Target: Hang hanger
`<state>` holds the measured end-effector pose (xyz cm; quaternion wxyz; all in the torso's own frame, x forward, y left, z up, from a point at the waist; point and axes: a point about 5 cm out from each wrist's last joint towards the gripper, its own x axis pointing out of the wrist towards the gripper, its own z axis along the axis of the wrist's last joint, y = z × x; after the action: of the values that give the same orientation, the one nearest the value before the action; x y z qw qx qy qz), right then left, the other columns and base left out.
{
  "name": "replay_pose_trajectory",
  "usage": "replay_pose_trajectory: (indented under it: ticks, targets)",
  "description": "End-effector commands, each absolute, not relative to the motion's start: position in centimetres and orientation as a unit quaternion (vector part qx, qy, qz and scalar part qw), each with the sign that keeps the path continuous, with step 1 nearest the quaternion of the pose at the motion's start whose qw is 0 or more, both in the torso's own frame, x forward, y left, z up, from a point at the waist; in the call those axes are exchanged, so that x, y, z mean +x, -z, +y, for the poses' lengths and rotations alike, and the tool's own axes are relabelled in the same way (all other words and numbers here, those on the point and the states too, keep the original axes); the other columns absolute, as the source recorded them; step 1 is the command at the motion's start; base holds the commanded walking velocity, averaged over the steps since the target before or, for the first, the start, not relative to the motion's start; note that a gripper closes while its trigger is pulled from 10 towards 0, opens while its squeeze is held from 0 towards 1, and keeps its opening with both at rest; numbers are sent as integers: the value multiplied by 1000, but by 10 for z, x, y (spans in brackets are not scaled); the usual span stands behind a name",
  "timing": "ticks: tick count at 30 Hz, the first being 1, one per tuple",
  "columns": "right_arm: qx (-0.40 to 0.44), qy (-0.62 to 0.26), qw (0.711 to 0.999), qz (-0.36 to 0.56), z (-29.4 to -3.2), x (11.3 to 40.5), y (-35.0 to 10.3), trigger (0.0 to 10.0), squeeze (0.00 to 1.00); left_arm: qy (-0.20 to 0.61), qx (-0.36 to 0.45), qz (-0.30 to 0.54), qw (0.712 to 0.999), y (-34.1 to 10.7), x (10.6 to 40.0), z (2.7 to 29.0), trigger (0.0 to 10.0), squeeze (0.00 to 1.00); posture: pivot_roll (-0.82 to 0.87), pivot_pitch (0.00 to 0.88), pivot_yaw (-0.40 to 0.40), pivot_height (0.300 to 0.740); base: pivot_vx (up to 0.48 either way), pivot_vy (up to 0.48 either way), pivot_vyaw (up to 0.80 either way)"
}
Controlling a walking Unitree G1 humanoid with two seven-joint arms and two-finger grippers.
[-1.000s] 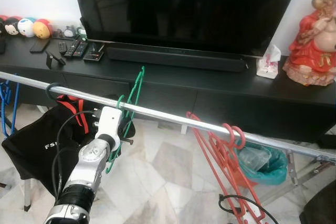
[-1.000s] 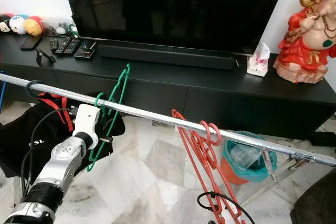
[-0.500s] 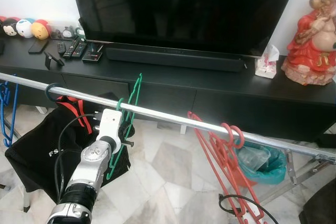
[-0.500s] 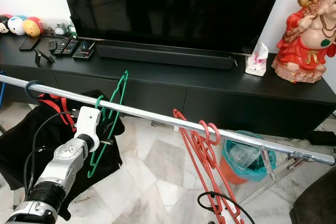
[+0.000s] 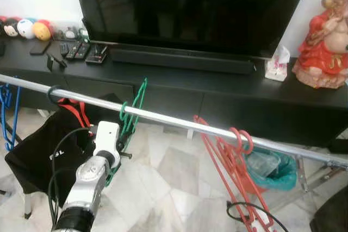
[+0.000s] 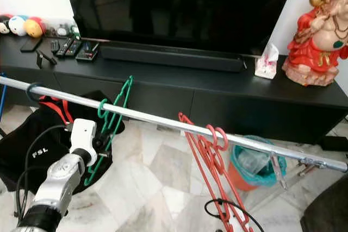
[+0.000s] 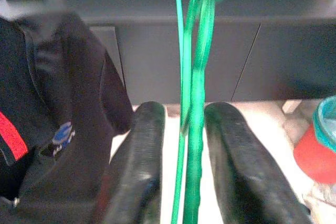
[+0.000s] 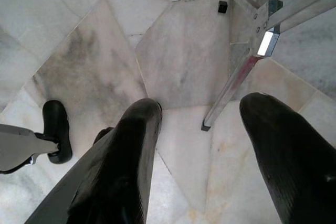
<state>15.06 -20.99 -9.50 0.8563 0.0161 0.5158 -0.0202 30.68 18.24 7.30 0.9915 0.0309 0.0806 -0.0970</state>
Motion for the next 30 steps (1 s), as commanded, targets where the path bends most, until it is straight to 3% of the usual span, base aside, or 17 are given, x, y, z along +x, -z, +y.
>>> replay_pose_trajectory:
  ticks: [1,9,18,30]
  targets:
    - [16,22,855,518,-211,149,95,10000,0,94,25,54,994,-81,305,184,10000,976,152,0,-60,740,0,0,0]
    - [17,25,856,516,-211,149,95,10000,0,136,-6,4,991,-97,288,179,10000,949,154,0,-59,740,0,0,0]
    - [17,23,856,517,-212,148,95,10000,0,167,12,13,986,-104,256,187,10000,980,160,0,-58,740,0,0,0]
    - [14,21,854,519,-212,147,96,10000,0,93,16,55,994,-89,206,222,10000,976,169,0,-51,740,0,0,0]
